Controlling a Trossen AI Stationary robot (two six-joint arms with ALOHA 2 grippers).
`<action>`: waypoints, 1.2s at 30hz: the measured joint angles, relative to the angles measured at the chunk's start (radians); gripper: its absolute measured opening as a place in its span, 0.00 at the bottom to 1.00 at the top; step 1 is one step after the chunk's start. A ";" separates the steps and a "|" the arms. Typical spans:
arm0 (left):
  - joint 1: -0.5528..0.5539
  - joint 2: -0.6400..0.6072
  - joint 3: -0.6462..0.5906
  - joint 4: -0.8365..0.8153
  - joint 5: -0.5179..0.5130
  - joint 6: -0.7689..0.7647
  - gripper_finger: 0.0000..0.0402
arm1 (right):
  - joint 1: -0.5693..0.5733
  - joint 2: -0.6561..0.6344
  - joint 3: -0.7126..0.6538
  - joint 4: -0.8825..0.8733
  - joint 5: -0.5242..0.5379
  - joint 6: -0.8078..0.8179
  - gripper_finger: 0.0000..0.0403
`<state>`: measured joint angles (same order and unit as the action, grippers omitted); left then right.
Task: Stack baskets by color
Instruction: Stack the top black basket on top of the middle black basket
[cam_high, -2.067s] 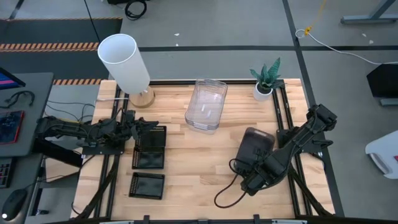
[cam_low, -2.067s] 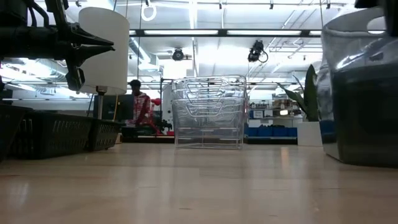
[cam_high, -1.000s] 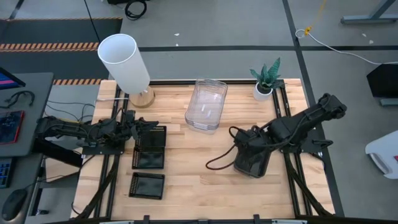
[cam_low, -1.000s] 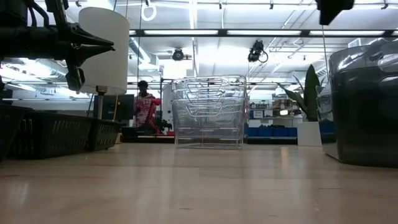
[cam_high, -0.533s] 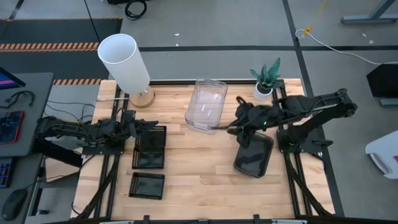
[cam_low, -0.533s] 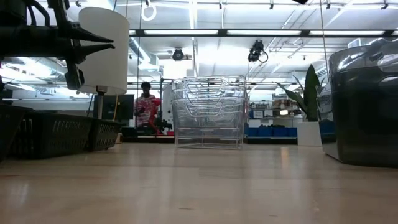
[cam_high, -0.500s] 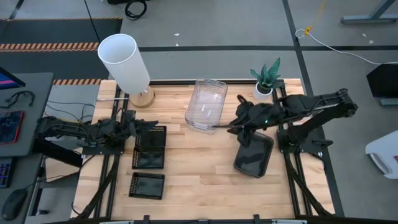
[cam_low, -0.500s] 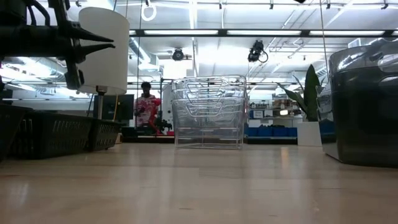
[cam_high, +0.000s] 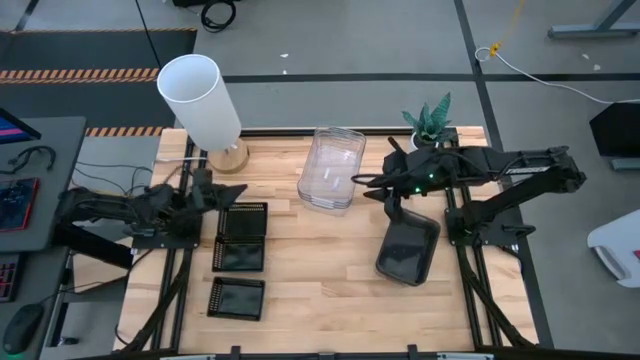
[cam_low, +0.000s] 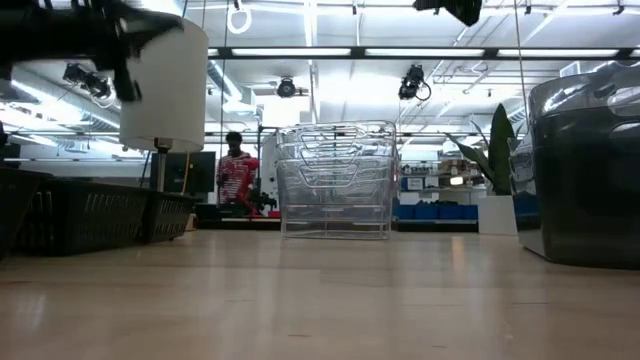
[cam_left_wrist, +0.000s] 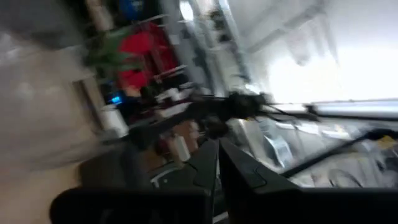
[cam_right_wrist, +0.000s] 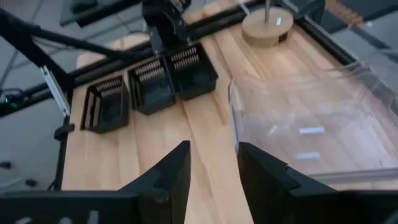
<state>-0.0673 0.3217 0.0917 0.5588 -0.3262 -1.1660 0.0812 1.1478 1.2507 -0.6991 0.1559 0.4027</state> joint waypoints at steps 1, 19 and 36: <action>-0.001 0.001 0.033 -0.018 0.005 0.032 0.05 | -0.009 -0.015 -0.032 0.038 -0.001 -0.007 0.34; 0.070 0.215 0.548 -1.210 0.113 0.115 0.16 | -0.212 -0.169 -0.317 0.428 -0.210 -0.016 0.22; 0.361 0.630 0.550 -1.286 0.513 0.429 0.34 | -0.267 -0.168 -0.317 0.433 -0.330 -0.040 0.21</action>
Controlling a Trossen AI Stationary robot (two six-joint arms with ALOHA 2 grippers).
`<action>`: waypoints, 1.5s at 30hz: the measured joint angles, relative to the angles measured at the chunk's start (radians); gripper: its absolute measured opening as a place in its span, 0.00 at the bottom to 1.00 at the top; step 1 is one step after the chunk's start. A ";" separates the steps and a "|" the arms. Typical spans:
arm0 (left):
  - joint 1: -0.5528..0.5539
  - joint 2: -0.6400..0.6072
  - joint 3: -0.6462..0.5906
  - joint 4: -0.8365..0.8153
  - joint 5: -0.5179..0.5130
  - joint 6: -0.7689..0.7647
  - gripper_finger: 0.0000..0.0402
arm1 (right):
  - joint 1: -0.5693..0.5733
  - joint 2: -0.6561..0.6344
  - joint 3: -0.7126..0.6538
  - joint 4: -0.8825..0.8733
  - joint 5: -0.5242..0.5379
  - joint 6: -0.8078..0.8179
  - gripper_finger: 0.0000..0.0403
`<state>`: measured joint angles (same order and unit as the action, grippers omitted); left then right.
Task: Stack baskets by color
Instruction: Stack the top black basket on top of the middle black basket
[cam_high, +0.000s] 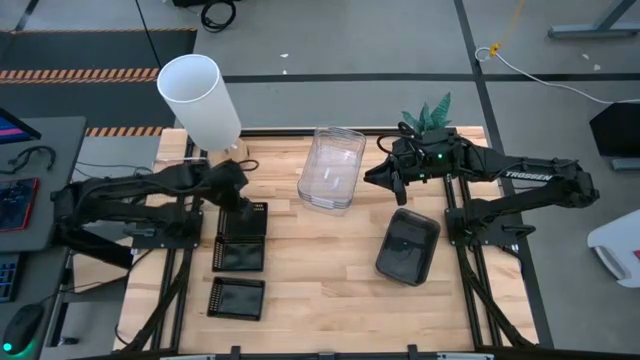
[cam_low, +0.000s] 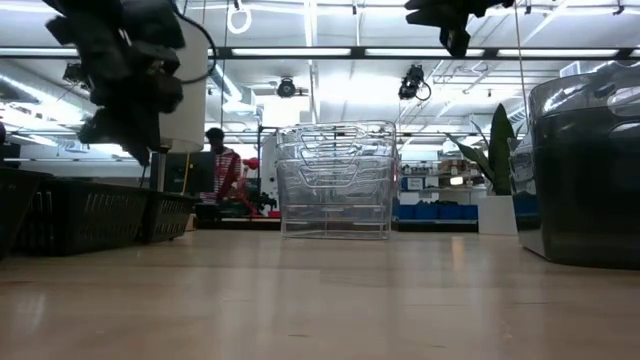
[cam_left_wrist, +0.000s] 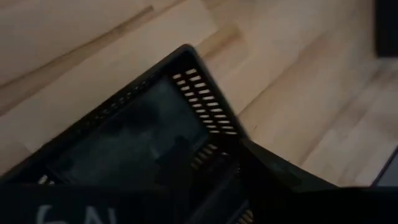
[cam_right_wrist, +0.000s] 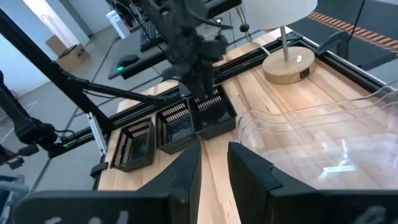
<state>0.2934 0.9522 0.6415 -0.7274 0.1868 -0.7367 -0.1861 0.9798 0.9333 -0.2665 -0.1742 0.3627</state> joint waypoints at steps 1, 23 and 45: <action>0.015 0.025 0.000 0.002 0.021 0.036 0.34 | 0.000 0.000 0.000 0.000 -0.005 0.000 0.21; 0.111 0.377 0.329 -0.268 -0.218 0.697 0.47 | -0.001 0.000 0.000 -0.014 -0.008 -0.001 0.21; 0.118 0.726 0.328 -0.295 -0.113 0.949 0.41 | 0.000 0.001 0.000 -0.010 -0.008 0.001 0.21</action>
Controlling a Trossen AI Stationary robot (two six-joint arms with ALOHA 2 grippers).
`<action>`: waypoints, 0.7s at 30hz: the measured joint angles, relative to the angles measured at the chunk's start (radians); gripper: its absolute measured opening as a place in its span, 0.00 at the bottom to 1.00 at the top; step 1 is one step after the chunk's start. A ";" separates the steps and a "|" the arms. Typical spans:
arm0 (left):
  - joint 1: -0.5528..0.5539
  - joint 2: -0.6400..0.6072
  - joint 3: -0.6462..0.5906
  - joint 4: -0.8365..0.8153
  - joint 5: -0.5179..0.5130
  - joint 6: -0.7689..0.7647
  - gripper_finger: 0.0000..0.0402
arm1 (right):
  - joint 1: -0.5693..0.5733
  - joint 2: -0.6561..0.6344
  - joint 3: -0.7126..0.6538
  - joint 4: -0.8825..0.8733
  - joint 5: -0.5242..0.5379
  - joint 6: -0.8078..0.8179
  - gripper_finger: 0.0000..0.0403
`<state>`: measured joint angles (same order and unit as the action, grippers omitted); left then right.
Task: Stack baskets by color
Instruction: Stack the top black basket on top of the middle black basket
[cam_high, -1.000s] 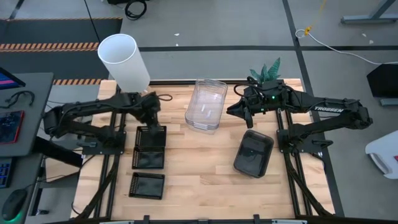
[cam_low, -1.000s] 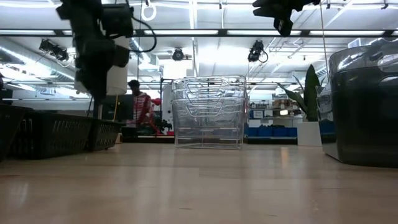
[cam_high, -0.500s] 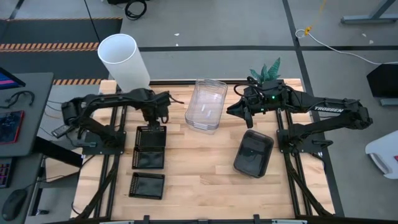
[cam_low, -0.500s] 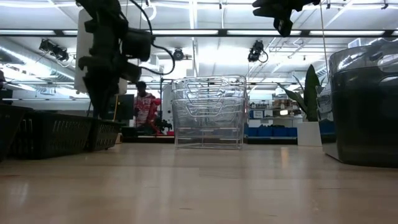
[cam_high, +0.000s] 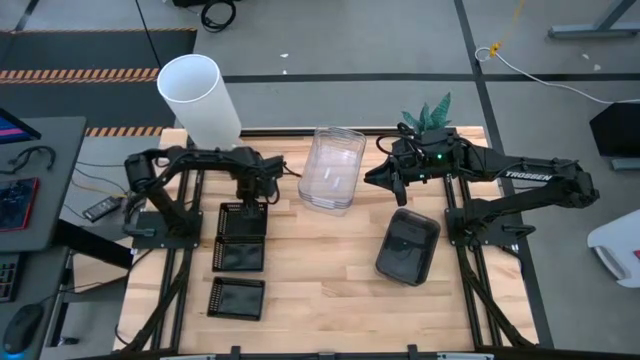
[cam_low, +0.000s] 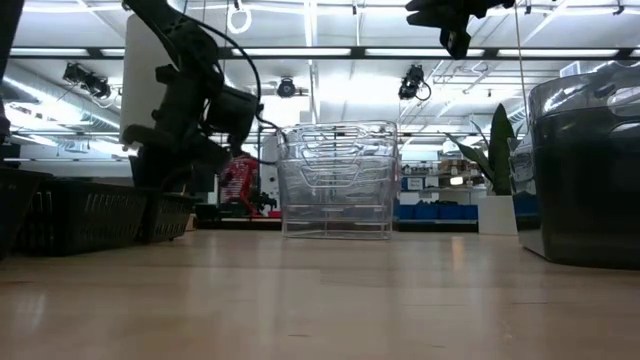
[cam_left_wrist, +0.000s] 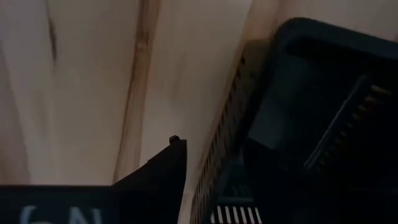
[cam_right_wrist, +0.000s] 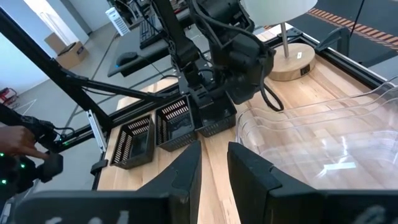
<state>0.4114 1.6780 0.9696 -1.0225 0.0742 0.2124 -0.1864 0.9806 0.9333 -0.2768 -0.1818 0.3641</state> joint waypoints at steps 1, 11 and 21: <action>0.000 0.009 0.000 -0.001 0.000 -0.005 0.40 | 0.000 0.000 0.000 0.000 0.000 0.000 0.21; -0.022 0.023 0.000 -0.007 -0.015 -0.040 0.08 | 0.001 0.000 0.000 0.000 0.000 -0.002 0.21; -0.016 -0.034 -0.001 -0.094 -0.033 -0.039 0.01 | 0.001 0.000 0.000 -0.001 -0.003 -0.007 0.21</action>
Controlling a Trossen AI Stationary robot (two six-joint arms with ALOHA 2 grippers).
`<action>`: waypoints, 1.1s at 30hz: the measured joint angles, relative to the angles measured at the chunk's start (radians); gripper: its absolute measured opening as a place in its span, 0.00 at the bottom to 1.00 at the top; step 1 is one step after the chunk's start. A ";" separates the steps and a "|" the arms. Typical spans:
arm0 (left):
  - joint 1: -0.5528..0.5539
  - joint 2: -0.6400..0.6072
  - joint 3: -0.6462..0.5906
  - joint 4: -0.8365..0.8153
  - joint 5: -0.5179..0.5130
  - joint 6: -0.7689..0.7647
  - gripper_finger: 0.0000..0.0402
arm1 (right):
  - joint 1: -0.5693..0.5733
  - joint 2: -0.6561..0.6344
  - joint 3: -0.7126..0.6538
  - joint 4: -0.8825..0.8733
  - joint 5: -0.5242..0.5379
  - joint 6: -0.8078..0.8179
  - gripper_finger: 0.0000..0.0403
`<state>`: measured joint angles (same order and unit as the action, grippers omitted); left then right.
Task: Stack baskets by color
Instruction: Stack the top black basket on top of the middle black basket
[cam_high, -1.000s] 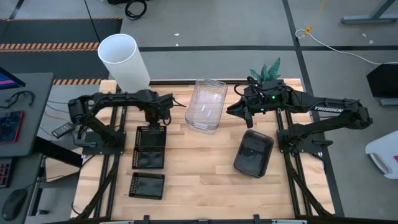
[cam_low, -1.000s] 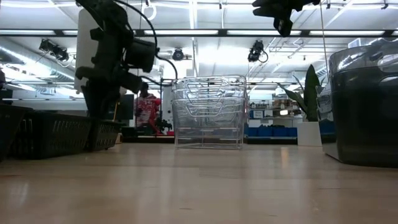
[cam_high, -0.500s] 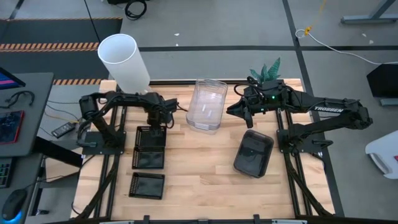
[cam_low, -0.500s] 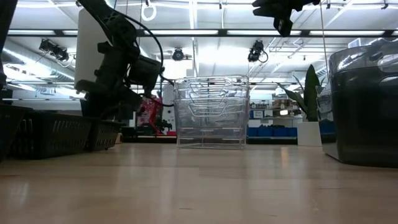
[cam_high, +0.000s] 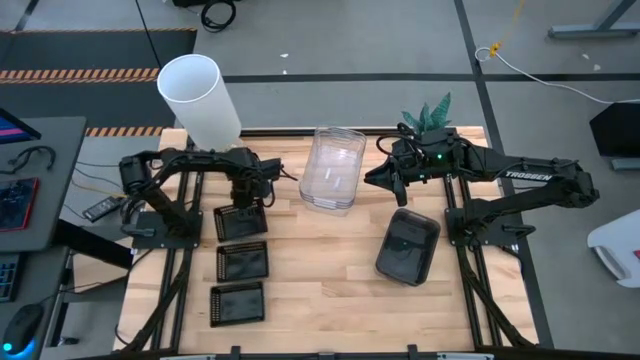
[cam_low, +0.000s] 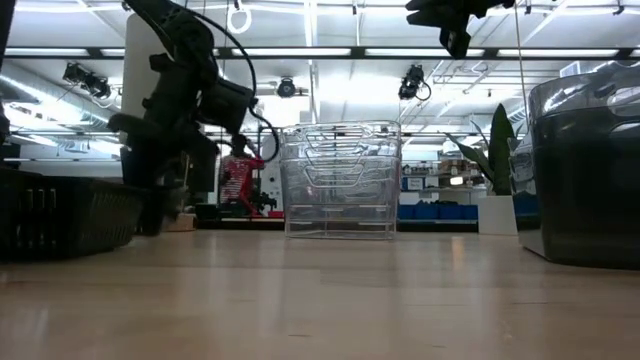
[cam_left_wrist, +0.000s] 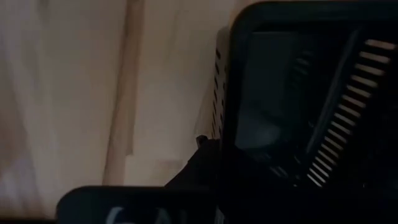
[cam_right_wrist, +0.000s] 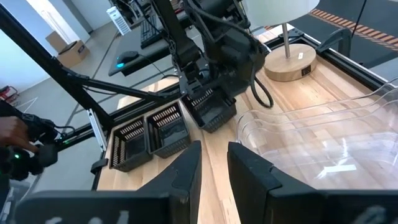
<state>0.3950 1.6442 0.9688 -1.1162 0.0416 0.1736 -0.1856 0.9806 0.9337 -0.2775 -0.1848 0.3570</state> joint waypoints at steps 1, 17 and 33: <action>0.001 -0.019 0.000 -0.013 -0.004 0.002 0.01 | 0.000 0.000 0.000 0.000 0.000 0.000 0.21; -0.099 -0.337 0.030 -0.273 0.159 -0.125 0.01 | 0.000 0.000 0.000 0.000 0.001 -0.012 0.21; -0.492 -0.283 0.063 -0.092 0.108 -0.453 0.01 | -0.001 0.000 0.000 0.009 0.007 -0.009 0.21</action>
<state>-0.0967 1.3616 1.0317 -1.2084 0.1494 -0.2796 -0.1862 0.9806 0.9340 -0.2686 -0.1777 0.3481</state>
